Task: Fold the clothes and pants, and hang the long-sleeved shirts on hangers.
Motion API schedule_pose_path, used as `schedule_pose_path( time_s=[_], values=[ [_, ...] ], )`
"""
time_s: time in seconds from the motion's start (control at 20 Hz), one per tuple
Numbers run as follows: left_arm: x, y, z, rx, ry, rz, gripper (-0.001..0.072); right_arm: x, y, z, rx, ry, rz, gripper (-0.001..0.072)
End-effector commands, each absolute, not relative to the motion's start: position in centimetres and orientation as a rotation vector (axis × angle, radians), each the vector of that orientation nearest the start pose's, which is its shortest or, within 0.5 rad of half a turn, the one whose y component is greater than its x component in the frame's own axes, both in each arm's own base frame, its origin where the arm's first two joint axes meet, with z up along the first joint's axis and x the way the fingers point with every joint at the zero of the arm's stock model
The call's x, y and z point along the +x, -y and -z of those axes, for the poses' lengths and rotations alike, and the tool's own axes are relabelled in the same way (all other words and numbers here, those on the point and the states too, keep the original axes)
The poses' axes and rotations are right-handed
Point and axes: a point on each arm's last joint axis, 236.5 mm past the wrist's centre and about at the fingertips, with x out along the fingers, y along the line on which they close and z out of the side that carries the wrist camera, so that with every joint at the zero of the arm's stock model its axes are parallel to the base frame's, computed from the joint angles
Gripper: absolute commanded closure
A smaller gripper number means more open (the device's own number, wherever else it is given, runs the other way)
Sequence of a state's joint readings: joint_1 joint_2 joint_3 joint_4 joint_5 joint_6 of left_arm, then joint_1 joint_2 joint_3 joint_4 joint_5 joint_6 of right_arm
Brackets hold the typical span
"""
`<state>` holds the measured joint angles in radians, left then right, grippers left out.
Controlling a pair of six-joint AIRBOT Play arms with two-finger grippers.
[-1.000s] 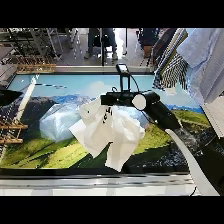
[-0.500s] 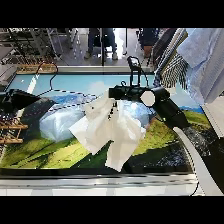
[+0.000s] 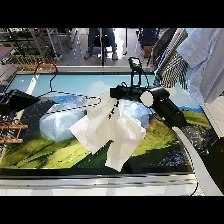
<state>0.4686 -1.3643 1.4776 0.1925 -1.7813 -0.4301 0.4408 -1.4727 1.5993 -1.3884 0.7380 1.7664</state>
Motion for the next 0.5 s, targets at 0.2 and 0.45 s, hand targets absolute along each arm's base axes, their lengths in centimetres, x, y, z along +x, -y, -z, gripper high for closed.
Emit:
schedule_pose_path(
  time_s=[0.2,0.45],
  values=[
    [38.1,9.3,-23.5,-0.211,-0.431,1.252,0.0693,48.3,-27.5,-17.3,0.241,-0.682,-0.469,0.0679],
    [42.8,11.1,-21.0,-0.260,-0.421,1.127,0.0694,46.1,-29.0,-18.2,0.221,-0.697,-0.512,0.0679]
  ],
)
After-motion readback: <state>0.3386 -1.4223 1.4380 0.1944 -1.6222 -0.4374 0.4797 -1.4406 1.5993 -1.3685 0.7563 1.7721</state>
